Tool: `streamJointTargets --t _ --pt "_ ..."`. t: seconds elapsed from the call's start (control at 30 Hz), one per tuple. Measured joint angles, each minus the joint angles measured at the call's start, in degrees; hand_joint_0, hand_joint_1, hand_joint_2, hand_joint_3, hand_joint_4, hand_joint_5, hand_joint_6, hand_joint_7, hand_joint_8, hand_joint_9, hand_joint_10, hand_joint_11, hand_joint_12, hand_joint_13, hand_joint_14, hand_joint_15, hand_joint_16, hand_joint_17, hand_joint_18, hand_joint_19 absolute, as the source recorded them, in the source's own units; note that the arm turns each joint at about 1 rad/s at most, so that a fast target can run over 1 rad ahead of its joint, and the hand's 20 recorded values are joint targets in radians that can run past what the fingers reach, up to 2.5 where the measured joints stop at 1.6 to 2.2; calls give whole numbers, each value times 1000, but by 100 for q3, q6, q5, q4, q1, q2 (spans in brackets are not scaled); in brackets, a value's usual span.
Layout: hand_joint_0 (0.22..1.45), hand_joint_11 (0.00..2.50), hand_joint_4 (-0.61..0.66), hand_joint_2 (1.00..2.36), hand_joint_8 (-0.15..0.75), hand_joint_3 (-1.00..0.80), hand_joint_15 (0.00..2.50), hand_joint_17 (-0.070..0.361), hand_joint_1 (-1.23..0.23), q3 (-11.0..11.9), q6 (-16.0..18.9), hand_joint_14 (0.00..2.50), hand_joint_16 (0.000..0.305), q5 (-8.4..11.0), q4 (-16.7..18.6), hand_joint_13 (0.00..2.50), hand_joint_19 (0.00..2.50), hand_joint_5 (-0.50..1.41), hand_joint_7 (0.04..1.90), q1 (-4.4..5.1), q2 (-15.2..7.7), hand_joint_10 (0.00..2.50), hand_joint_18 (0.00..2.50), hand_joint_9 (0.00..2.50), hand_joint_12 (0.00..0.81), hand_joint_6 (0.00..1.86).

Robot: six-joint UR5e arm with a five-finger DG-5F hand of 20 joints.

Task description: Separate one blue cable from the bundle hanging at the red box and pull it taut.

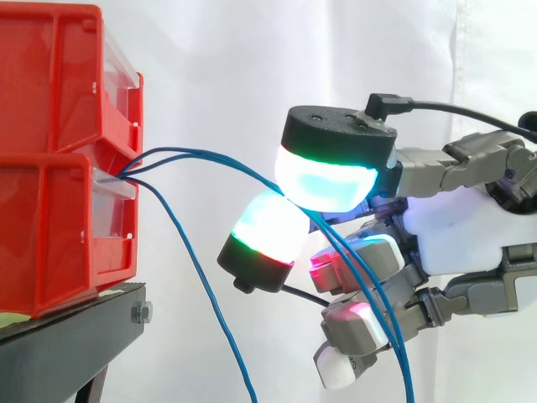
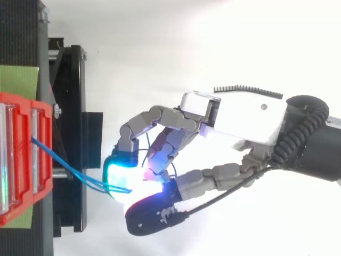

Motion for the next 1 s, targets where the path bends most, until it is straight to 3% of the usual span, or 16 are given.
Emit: streamJointTargets --t 0.67,0.87,1.0 --pt "622 1460 94 1019 245 -206 998 117 -515 3 0 28 52 0 12 996 641 -222 897 9 1 13 621 1065 359 818" --pt "618 1481 102 1021 244 -192 980 117 -676 3 0 28 52 0 12 995 613 -232 924 11 1 10 640 1044 356 843" --pt "600 1498 114 1011 252 -361 988 117 -745 3 0 28 52 0 7 1002 598 -240 884 12 1 8 652 1041 357 884"
